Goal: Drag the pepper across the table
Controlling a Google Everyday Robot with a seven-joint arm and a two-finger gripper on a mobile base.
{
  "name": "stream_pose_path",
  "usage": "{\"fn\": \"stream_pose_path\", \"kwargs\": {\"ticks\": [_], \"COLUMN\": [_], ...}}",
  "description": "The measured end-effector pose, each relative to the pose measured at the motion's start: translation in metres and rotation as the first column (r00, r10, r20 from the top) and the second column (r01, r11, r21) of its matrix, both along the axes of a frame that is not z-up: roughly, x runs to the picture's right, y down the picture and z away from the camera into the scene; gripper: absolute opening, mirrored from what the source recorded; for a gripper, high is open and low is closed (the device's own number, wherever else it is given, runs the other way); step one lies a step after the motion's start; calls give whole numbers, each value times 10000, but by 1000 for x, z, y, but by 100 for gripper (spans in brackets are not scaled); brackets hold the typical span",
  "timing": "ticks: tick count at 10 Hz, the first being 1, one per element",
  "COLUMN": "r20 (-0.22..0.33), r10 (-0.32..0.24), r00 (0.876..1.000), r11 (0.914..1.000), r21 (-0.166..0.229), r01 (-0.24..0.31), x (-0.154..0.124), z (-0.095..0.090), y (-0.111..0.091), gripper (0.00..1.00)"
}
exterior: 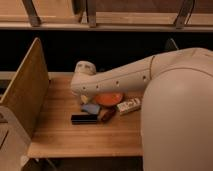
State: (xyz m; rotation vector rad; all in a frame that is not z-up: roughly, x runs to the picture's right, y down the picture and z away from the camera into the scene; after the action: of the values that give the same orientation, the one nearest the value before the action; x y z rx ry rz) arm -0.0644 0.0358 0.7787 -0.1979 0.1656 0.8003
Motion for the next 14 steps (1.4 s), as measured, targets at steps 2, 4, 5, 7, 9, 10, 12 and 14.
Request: {"fn": "stream_pose_path", "kwargs": {"ticks": [2,4,5,7,9,10,12,14], "r20": [-93,-68,-106,-193,-636,-863,-1450,-2205], "r10": [-125,-147,-119,177,1818,2714,4627,5903], "r00": [9999,9999,9999,9997,9813,9586,8746,7765], "r11": [9980,9978,9979,9974,9758,9508,8630,7600], "r21": [-619,-641,-638,-691,-1117,-1308,-1519,-1721], "r01": [119,142,111,-190,-1880,-2809,-4817,-6267], "x": [-10,-12,-9,-8,18,32,68,95], "z": [-6,-7,-6,-4,7,10,13,17], "y": [36,38,37,36,45,54,76,111], "gripper": [80,80,80,80,80,80,80,80]}}
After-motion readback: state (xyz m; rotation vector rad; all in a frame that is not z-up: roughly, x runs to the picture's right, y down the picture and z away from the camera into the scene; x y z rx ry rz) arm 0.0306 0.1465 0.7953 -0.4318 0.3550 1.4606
